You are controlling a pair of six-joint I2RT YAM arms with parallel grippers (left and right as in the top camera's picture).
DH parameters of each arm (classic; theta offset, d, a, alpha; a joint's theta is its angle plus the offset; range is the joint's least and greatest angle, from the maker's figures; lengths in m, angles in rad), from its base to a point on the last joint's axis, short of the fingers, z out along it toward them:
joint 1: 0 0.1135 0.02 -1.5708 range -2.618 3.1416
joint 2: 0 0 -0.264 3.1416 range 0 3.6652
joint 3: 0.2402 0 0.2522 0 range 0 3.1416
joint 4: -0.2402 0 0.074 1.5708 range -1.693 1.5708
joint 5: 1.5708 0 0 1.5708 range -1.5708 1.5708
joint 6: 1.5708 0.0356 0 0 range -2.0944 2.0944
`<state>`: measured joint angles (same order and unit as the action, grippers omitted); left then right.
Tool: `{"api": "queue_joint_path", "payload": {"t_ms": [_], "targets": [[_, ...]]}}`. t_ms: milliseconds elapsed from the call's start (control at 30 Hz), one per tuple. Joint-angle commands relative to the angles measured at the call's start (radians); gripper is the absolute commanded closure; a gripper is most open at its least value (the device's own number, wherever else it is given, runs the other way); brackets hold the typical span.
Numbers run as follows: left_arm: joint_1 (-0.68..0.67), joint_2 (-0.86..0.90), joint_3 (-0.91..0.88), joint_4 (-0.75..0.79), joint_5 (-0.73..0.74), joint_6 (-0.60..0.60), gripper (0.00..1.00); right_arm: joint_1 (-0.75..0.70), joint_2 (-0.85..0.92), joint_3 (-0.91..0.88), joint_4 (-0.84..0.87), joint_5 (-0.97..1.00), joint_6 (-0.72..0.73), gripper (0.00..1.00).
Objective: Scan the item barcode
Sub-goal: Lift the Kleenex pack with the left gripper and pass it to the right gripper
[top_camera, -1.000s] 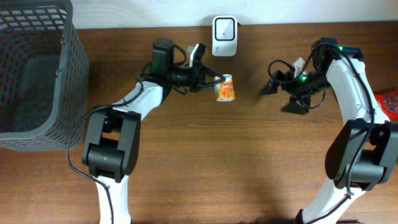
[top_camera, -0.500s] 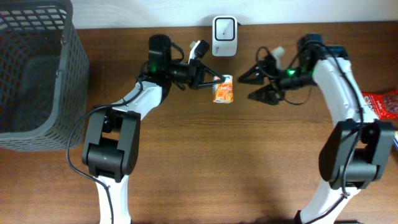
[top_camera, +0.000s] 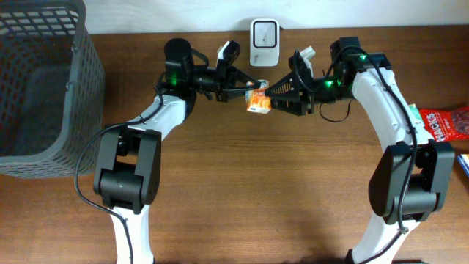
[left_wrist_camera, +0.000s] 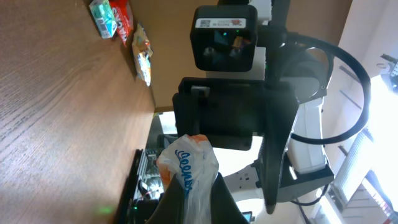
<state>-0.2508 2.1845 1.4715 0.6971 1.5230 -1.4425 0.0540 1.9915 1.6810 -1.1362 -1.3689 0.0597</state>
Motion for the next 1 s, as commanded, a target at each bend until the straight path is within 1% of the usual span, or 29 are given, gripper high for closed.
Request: {"api": "queue_joint_path", "payload": {"t_ms": [0,167,233,400,433,500,633,900,933,967], "targets": [[0.005,0.002,0.006,0.006,-0.023,-0.027,1.00,-0.002,0.012,0.002,-0.001,-0.035,-0.011,0.44],[0.007,0.002,0.007,0.010,-0.035,-0.058,1.00,0.012,0.012,0.002,-0.004,-0.033,-0.011,0.44],[0.008,0.002,0.007,0.028,-0.038,-0.066,1.00,0.021,0.012,0.000,-0.004,-0.018,-0.011,0.45],[0.010,0.002,0.007,0.168,-0.037,-0.165,1.00,0.023,0.012,-0.031,-0.003,0.008,-0.008,0.47],[0.010,0.002,0.007,0.194,-0.038,-0.180,1.00,0.023,0.012,-0.037,0.000,0.008,-0.007,0.51],[0.010,0.002,0.007,0.226,-0.038,-0.212,1.00,0.023,0.012,-0.044,0.000,0.007,-0.007,0.53],[0.010,0.002,0.006,0.228,-0.038,-0.215,1.00,0.023,0.012,-0.044,0.012,-0.020,-0.006,0.62],[0.010,0.002,0.006,0.226,-0.038,-0.215,1.00,0.024,0.012,-0.044,0.042,-0.038,0.000,0.62],[0.010,0.002,0.006,0.226,-0.038,-0.215,1.00,0.024,0.012,-0.044,0.047,-0.039,0.000,0.61],[0.010,0.002,0.006,0.226,-0.038,-0.215,1.00,0.024,0.012,-0.044,0.057,-0.039,0.000,0.55]]}}
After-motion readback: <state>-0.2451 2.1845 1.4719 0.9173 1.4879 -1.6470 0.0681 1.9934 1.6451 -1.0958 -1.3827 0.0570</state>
